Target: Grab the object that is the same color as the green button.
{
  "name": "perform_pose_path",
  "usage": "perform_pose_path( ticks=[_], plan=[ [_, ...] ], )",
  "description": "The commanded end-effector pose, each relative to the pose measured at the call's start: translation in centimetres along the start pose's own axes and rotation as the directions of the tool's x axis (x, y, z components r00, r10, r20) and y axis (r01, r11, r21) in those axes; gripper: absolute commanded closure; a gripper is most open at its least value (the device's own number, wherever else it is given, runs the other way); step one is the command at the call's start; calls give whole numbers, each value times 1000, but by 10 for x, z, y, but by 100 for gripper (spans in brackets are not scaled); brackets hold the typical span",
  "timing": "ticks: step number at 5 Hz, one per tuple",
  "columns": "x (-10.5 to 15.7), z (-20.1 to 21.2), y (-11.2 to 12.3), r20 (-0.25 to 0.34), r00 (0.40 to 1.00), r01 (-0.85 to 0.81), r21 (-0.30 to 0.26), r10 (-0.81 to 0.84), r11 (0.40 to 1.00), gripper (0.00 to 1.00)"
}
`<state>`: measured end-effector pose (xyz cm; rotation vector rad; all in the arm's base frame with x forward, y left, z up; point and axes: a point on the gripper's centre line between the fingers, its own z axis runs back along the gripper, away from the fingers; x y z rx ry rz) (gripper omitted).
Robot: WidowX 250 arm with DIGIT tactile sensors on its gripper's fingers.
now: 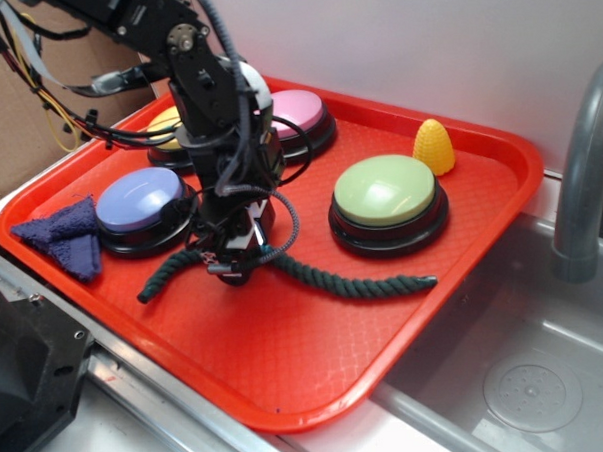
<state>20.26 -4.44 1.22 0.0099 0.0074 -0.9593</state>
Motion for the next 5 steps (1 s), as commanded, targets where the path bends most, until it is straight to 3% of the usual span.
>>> perform_pose_path(
  ticks=[1, 2, 3, 4, 5],
  plan=[
    [-9, 75, -4, -31, 883, -468, -105, 467, 877, 100],
    [-13, 121, 5, -17, 774, -630, -131, 634, 766, 100],
    [-18, 161, 13, 6, 658, -750, -86, 753, 656, 100],
    [-21, 175, 18, 46, 576, -812, -77, 816, 578, 100],
    [-21, 170, 23, 8, 535, -842, -77, 845, 534, 100]
  ],
)
